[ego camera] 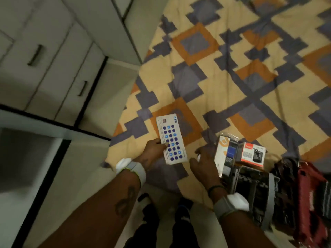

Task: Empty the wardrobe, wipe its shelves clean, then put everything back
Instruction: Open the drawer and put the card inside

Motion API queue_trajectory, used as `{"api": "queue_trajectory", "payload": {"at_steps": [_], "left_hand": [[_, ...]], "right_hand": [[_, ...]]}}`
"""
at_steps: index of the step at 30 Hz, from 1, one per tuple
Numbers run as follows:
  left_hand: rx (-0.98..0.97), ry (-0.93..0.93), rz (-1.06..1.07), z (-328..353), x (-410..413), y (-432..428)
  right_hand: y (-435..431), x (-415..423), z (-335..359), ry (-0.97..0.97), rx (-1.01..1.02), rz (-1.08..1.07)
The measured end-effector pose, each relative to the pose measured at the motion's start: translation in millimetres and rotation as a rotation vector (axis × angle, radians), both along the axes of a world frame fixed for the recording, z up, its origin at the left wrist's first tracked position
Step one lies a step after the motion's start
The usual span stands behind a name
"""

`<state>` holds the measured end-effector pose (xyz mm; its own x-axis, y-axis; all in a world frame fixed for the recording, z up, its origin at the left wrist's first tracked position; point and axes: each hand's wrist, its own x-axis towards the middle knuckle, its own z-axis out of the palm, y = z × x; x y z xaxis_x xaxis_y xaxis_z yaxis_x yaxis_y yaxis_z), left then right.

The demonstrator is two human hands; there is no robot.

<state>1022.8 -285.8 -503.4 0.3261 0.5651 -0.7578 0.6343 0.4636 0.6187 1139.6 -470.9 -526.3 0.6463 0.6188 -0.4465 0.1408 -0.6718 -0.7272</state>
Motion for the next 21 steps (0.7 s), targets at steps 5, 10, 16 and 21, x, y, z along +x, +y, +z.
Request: {"api": "queue_trajectory", "payload": {"at_steps": [5,10,16,21], "left_hand": [[-0.042,-0.087,0.329,76.3,-94.9,17.4],[-0.038,-0.282,0.697,126.3,-209.2,33.1],[0.078,-0.398,0.963,178.0,-371.9,36.4],[0.346,-0.435,1.143,236.8,-537.6,50.0]], "right_hand": [[68.6,-59.5,64.3,-0.012,0.088,0.244],[132.3,-146.9,110.5,-0.075,0.18,0.529],[212.2,-269.5,169.3,0.04,0.291,0.787],[274.3,-400.5,232.9,0.071,0.415,0.931]]}}
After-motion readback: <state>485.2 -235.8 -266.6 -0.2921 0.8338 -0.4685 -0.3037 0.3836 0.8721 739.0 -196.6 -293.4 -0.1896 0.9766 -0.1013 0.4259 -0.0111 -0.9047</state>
